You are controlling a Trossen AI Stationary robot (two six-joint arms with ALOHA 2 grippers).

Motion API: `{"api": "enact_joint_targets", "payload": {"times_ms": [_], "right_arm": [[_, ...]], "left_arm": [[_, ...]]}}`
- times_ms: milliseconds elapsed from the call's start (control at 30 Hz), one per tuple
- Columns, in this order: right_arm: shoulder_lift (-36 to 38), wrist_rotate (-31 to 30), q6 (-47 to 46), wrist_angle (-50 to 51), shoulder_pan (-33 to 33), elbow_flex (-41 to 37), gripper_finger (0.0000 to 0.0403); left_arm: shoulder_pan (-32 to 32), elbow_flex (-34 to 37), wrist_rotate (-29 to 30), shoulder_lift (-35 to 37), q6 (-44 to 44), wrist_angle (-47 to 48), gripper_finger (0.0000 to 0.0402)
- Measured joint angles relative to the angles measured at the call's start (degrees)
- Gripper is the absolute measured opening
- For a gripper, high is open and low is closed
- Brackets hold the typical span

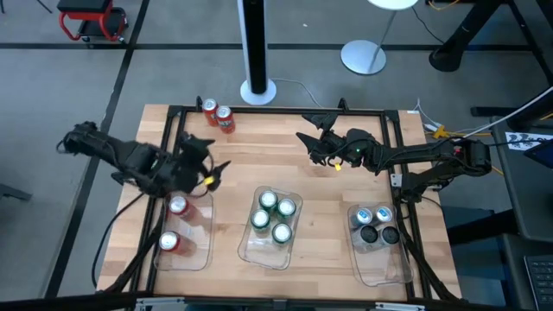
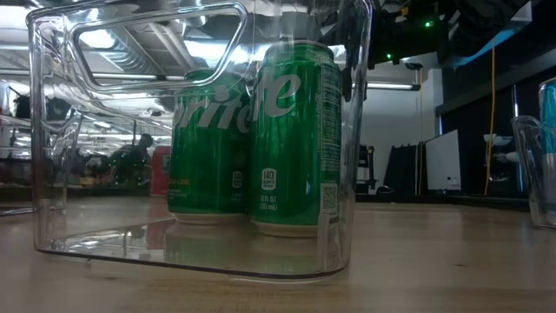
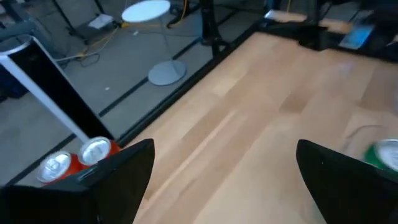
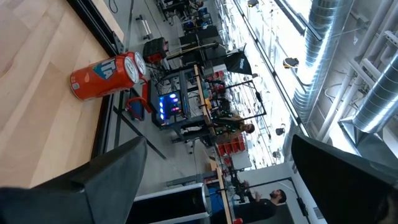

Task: Sort soda cans
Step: Put the orange soda can into the left transparent bin

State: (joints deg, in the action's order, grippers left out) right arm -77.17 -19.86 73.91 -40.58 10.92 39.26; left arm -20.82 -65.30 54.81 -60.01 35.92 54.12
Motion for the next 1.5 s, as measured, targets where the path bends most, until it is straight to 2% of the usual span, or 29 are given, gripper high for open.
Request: {"api": "enact_joint_targets", "payload": {"times_ms": [267,433,600,800,967,1233,1400,1500], "right_arm": [[0.0,0.0,0.0,0.02,-0.02,0.01,0.0399],[0.0,0.0,0.13,0.02,-0.02,0.01,0.0399],[0.0,0.0,0.15,0.04,-0.02,0.01,0.0399],[0.0,0.0,1.6,0.07,-0.02,0.01,0.0399],[-0.01,0.0,1.6,0.09,-0.01,0.01,0.0399],[0.0,0.0,1.6,0.11,-0.02,0.01,0.0399],[0.0,0.0,1.6,0.13,-0.02,0.01,0.0399],[0.0,0.0,1.6,0.14,-0.01,0.01,0.0399]], "left_arm": [[21.98,0.0,-18.63,0.0,-20.95,-8.29,0.0379],[33.62,0.0,-20.71,-0.06,-33.3,-9.36,0.0379],[41.83,-0.02,-20.98,-1.31,-48.37,-10.02,0.0379],[47.5,0.37,-20.98,-4.4,-58.96,-10.2,0.0379],[50.0,0.39,-21.17,-8.03,-59.19,-10.15,0.0379],[54.26,0.44,-26.7,-14.33,-64.82,-9.83,0.0379],[58.87,0.44,-34.64,-17.37,-65.27,-9.48,0.0379],[61.33,0.46,-35.39,-18.44,-67.55,-9.86,0.0379]]}}
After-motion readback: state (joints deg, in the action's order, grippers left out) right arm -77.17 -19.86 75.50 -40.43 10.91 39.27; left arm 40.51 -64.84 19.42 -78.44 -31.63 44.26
